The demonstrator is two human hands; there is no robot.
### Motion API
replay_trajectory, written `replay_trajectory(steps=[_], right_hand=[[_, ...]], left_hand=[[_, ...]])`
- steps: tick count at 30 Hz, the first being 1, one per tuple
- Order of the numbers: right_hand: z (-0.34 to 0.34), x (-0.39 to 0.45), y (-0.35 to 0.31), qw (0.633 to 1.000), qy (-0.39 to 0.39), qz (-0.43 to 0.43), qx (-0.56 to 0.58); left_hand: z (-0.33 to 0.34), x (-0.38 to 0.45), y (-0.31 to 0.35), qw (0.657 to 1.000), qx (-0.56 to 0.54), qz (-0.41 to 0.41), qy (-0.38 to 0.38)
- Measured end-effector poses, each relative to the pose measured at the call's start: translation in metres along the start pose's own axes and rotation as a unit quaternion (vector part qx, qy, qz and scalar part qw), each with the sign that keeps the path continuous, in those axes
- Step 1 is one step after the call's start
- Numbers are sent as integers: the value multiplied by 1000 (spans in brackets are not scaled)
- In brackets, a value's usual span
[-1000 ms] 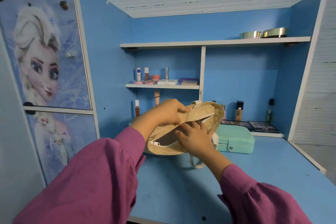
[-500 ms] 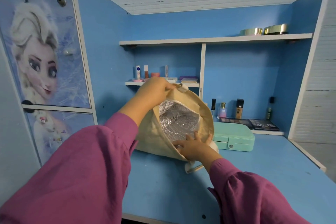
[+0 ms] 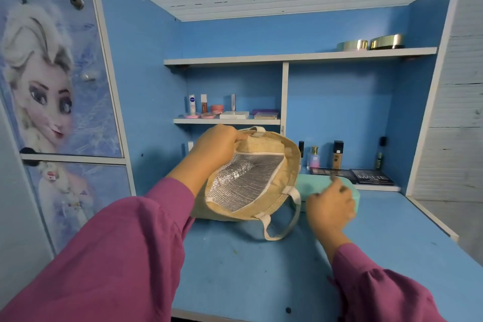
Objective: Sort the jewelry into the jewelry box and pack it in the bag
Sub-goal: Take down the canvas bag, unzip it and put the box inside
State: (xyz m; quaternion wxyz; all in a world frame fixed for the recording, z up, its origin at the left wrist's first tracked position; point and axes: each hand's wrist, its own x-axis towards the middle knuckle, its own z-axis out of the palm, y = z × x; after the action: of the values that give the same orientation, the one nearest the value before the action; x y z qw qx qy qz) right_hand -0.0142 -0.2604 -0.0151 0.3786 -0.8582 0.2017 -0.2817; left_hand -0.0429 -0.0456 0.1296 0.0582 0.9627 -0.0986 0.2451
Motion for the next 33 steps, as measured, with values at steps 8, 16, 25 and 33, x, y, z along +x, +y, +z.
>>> replay_trajectory(steps=[8, 16, 25, 33], right_hand=[[2, 17, 23, 970, -144, 141, -139], [19, 33, 19, 974, -125, 121, -142], [15, 51, -9, 957, -121, 183, 188], [17, 37, -12, 903, -101, 229, 349]], left_hand=[[4, 1, 6, 1000, 6, -1, -2], [6, 4, -1, 1000, 9, 3, -2], [7, 7, -5, 1000, 2, -9, -10], [7, 6, -5, 1000, -3, -7, -14]])
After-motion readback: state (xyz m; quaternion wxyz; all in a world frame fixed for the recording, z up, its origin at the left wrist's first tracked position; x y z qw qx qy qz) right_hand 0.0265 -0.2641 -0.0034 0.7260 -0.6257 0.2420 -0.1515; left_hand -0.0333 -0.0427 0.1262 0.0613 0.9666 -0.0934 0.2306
